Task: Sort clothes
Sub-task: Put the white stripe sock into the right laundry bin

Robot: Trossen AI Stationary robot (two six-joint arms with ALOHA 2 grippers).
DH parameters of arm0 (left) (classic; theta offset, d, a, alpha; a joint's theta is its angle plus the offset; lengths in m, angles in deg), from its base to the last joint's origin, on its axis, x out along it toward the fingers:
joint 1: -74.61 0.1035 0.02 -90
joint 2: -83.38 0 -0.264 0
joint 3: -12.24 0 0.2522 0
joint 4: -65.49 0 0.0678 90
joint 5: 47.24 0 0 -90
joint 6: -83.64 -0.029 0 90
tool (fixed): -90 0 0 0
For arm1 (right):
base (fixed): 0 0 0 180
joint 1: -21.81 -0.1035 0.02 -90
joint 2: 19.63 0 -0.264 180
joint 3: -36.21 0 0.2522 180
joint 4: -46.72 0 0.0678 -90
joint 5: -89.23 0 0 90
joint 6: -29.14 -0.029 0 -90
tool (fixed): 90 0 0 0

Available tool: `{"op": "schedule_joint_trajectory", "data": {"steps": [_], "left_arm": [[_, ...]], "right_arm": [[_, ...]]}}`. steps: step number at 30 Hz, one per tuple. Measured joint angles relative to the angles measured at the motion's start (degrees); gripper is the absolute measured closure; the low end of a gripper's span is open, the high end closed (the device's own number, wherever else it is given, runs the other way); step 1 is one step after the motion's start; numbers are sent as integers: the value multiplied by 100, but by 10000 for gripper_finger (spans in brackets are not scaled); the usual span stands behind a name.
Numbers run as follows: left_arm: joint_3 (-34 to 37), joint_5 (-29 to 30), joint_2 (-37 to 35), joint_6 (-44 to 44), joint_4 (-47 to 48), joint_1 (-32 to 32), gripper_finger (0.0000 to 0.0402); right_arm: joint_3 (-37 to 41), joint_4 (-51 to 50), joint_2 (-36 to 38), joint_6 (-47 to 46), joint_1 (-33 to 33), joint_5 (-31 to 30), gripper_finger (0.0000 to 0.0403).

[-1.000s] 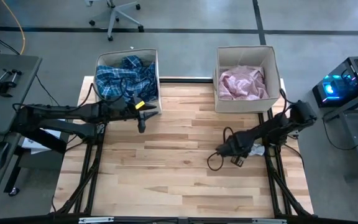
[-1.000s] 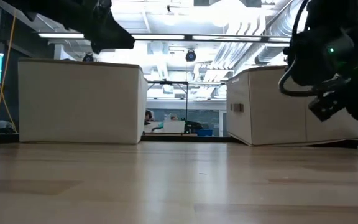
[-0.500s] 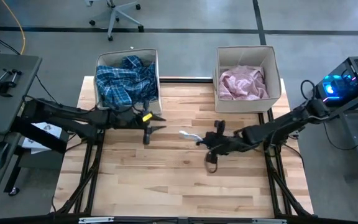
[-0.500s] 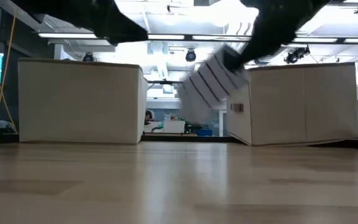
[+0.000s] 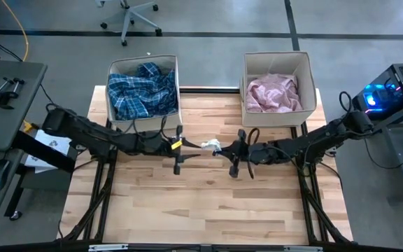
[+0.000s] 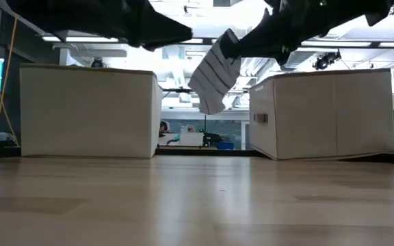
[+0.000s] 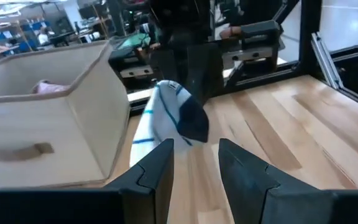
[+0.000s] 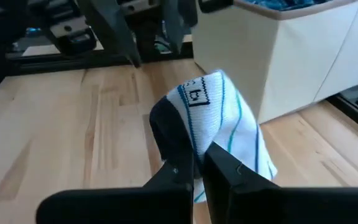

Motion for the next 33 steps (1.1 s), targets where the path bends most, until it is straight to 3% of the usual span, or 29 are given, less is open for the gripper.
{"op": "schedule_joint_trajectory", "data": {"steps": [7, 10, 14, 21, 26, 30, 33], "left_arm": [[-40, -433, 1031, -134, -1623, 17, 242], [-181, 9, 1465, -79, -2039, 16, 215], [-383, 707, 1916, 62, -1925, 22, 195], [-396, 787, 2398, 304, -1908, 20, 199], [-398, 787, 2446, 319, -1936, 9, 217], [-398, 787, 2410, 319, -1966, 9, 229], [-399, 787, 2406, 319, -1981, 9, 233]], "right_arm": [[2, -9, 0, 11, -1, 1, 402], [2, -32, 0, 55, -27, 93, 402], [-166, -501, 83, 162, -204, 84, 402], [-1329, -2487, 576, 207, -779, -1433, 402], [-2447, -3924, 627, 503, -890, -3053, 402], [-3331, -5346, 653, 781, -303, -3769, 402], [-3825, -6282, 689, 756, 701, -3840, 402]]}}
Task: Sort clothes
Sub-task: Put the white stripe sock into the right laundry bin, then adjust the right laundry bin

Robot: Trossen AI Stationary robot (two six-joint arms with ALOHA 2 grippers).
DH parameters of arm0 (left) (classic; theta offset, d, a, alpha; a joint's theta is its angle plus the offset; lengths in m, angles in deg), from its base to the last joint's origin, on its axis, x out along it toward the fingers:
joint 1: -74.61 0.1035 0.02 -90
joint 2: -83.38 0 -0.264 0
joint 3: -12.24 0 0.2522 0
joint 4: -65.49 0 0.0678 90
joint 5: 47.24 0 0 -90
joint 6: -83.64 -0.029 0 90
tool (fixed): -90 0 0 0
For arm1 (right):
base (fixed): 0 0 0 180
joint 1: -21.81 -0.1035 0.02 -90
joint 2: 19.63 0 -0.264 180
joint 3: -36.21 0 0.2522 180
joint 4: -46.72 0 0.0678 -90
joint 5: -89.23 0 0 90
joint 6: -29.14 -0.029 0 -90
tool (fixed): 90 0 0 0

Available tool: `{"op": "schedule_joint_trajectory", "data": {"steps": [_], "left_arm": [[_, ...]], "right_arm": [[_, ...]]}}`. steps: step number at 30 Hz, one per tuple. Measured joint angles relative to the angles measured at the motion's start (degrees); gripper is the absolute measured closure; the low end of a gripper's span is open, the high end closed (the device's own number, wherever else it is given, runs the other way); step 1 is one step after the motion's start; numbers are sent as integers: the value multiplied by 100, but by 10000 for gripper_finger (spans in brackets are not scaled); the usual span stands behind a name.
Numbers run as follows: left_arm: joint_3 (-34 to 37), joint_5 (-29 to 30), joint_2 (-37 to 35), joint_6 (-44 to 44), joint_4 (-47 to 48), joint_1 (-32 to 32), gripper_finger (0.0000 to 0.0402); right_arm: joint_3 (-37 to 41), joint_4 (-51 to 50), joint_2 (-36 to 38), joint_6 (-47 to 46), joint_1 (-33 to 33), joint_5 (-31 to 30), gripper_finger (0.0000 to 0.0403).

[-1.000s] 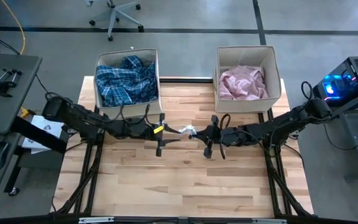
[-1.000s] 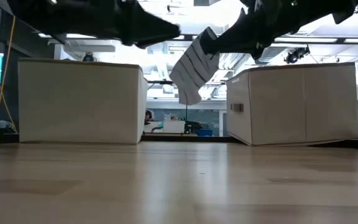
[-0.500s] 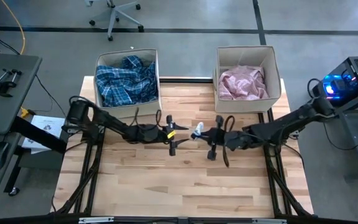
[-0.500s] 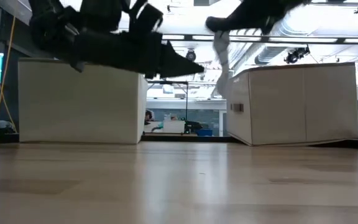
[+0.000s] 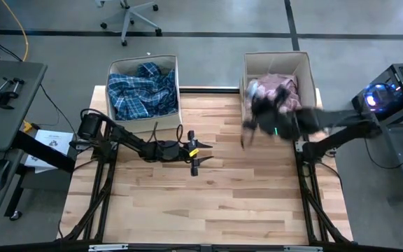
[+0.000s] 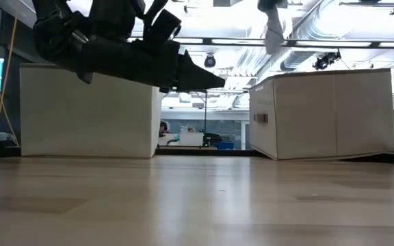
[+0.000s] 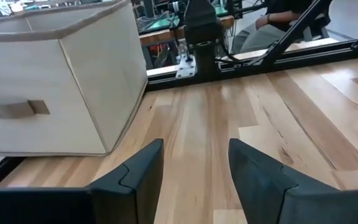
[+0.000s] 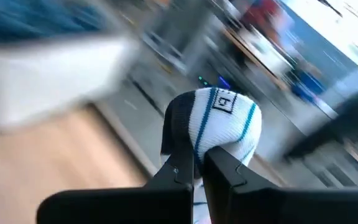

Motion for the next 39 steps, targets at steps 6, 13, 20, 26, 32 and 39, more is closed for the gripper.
{"op": "schedule_joint_trajectory", "data": {"steps": [6, 13, 20, 26, 32, 39], "left_arm": [[-1, 0, 0, 223, 8, 0, 234], [-1, -151, -93, 628, 72, 0, 234], [-1, 20, -882, 703, 1118, -4, 234], [-1, 316, -1671, 595, 2228, -4, 234], [-1, 323, -1980, 581, 2480, -3, 234], [-1, 323, -1978, 605, 2663, -4, 234]], "right_arm": [[-169, -964, 2, 156, 2561, 963, 379], [-112, -1285, -16, 388, 4576, 3241, 251], [-267, -2693, -23, -556, 4695, 4220, 199], [-263, -4084, -387, -1211, 4320, 5220, 207], [-260, -4207, -825, -1181, 3752, 6651, 211], [-260, -4067, -1014, -397, 3020, 7552, 211]]}}
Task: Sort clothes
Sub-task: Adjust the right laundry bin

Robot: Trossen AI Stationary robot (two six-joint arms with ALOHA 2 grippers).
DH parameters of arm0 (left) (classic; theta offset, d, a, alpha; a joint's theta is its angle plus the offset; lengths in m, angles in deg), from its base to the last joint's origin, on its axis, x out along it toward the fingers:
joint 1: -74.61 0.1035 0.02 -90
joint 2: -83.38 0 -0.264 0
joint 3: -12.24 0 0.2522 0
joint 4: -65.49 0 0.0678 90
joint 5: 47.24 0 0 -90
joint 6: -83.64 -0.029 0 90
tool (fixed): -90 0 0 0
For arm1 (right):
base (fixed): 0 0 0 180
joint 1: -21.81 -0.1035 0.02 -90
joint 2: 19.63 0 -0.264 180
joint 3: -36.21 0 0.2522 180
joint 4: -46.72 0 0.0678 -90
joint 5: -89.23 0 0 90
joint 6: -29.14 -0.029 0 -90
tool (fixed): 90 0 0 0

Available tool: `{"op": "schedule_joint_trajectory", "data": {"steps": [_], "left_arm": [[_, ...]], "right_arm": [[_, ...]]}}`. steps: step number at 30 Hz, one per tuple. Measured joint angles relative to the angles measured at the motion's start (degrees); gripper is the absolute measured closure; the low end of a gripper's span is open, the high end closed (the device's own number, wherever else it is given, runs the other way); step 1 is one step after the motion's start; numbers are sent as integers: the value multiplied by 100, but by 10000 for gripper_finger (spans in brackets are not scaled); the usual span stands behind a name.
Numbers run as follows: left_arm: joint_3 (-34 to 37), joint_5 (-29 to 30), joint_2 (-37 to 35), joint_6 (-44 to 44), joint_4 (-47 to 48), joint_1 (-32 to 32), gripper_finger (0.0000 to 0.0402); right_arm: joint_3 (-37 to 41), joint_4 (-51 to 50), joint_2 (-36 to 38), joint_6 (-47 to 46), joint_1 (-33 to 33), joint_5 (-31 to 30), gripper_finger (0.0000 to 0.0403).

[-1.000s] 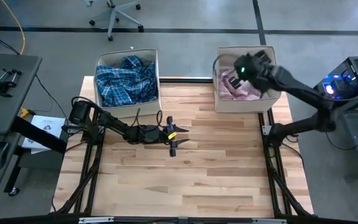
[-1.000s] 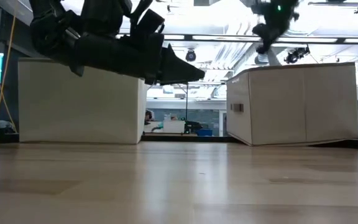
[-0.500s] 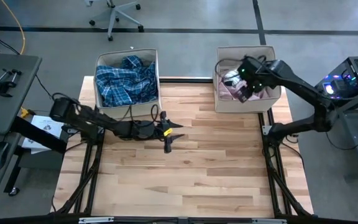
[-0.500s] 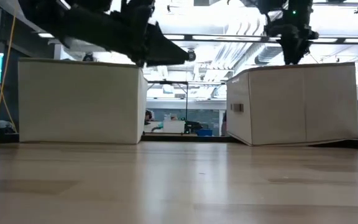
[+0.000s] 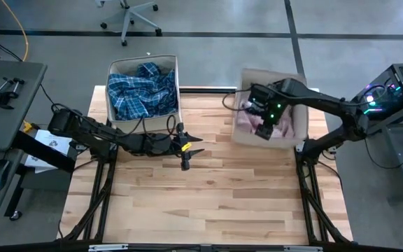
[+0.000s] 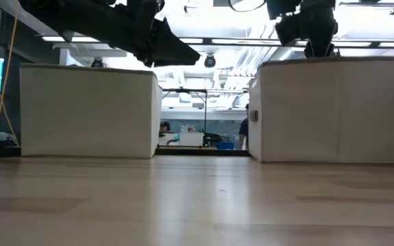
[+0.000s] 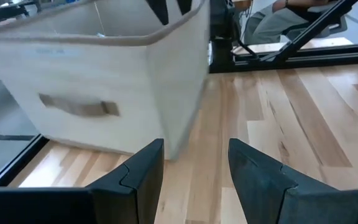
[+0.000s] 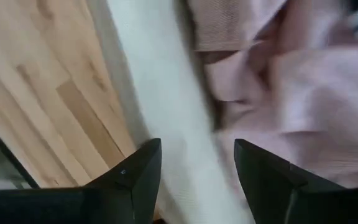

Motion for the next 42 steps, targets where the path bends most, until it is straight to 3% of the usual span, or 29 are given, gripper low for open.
{"op": "schedule_joint_trajectory", "data": {"steps": [4, 6, 10, 12, 14, 17, 21, 23, 31, 37, 42], "left_arm": [[0, 0, 0, 42, 28, -11, 234], [0, 0, 0, 42, 46, -11, 234], [0, 0, 0, 41, 38, -9, 234], [0, 0, 0, 40, 45, -9, 234], [0, 0, 0, 42, 46, -9, 234], [0, 0, 0, 40, 42, -9, 234], [0, 0, 0, 42, 39, -9, 234], [0, 0, 0, 42, 33, -9, 234], [-43, -25, -94, 432, 200, -11, 234], [-690, -383, -772, 988, 1646, -162, 234], [-1352, -317, -1225, 1062, 3787, -524, 234]], "right_arm": [[2, 65, 77, 154, -215, -109, 211], [-5, 20, 86, 144, -283, -787, 211], [-330, -245, 222, -426, -647, -2822, 211], [-580, -295, 374, -817, -1044, -3231, 211], [-762, -184, 496, -1089, -1581, -3080, 211], [-688, 317, 562, -1156, -2526, -2127, 211], [-23, 1519, 402, -1409, -3515, -918, 220], [409, 1986, 256, -1519, -3729, -816, 229], [1617, 1359, -383, -2312, -3348, -3595, 260], [1951, 1274, -334, -2419, -2644, -3926, 261], [1560, 1235, -336, -2409, -2777, -4158, 261]]}}
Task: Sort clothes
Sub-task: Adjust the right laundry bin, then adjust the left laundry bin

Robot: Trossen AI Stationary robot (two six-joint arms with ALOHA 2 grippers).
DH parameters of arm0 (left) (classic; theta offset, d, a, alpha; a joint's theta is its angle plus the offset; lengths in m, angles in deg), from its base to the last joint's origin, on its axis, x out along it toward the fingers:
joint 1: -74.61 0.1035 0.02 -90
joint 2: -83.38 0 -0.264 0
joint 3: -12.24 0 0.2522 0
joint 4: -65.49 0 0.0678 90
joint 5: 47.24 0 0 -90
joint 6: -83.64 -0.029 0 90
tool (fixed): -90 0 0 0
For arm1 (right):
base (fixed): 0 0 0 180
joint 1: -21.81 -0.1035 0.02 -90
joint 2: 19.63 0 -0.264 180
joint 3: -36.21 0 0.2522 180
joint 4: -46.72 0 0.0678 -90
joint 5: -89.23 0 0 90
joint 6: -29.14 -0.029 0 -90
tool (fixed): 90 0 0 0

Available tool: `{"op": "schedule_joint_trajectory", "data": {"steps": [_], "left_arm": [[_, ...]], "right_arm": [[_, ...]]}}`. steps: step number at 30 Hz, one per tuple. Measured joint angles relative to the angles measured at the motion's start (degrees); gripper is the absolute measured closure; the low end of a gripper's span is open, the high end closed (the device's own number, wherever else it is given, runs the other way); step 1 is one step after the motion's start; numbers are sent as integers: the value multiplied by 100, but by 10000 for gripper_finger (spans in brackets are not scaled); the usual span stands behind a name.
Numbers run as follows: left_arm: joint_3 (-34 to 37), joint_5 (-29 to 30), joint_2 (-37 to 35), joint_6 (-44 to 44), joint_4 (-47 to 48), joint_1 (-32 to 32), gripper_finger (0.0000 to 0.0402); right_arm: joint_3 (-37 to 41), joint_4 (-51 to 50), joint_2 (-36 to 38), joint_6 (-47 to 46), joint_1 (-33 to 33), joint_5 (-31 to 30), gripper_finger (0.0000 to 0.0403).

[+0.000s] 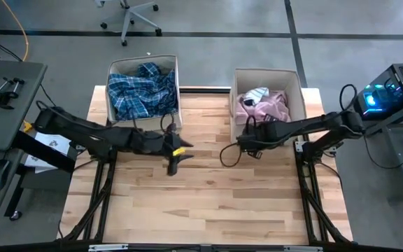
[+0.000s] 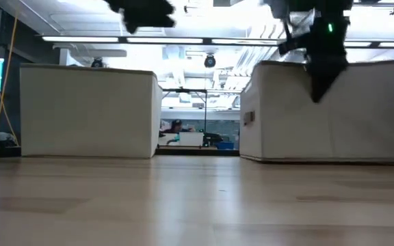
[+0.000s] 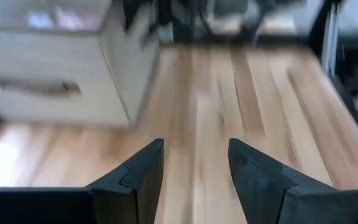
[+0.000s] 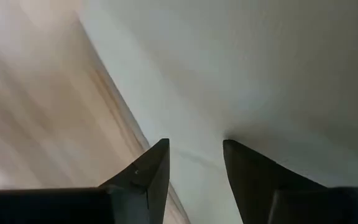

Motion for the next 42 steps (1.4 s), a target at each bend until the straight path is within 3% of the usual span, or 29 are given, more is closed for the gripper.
{"op": "schedule_joint_trajectory", "data": {"steps": [6, 10, 14, 20, 23, 27, 31, 34, 38, 42], "left_arm": [[-281, 68, -45, 1559, 2772, -652, 241], [-280, 1361, -35, 2756, 3991, -1024, 252], [-551, 2740, -177, 2547, 4557, -1254, 263], [-1112, 3364, -540, 1425, 4949, -506, 265], [-1066, 3094, -768, 778, 4987, 289, 266], [-839, 1824, -859, 127, 4993, 1315, 266], [-675, 864, -754, -158, 4935, 1887, 270], [-630, 448, -692, -231, 4940, 1969, 298], [-632, -11, -683, 222, 4886, 1716, 383], [-682, -406, -725, 776, 4886, 1209, 390]], "right_arm": [[-889, 554, 8, 163, -957, -678, 261], [-1175, 1358, 8, 687, -1445, -1198, 261], [-1297, 1940, 8, 1362, -1636, -1203, 261], [-1283, 2118, 8, 1646, -1650, -1147, 261], [-1278, 2105, 5, 1543, -1648, -1108, 261], [-1278, 2094, 5, 1504, -1676, -1042, 261], [-1278, 2099, 5, 1465, -1678, -888, 261], [-1278, 2095, 5, 1440, -1677, -882, 261], [-1278, 2092, 5, 1415, -1677, -883, 261], [-1276, 2092, 5, 1410, -1677, -883, 261]]}}
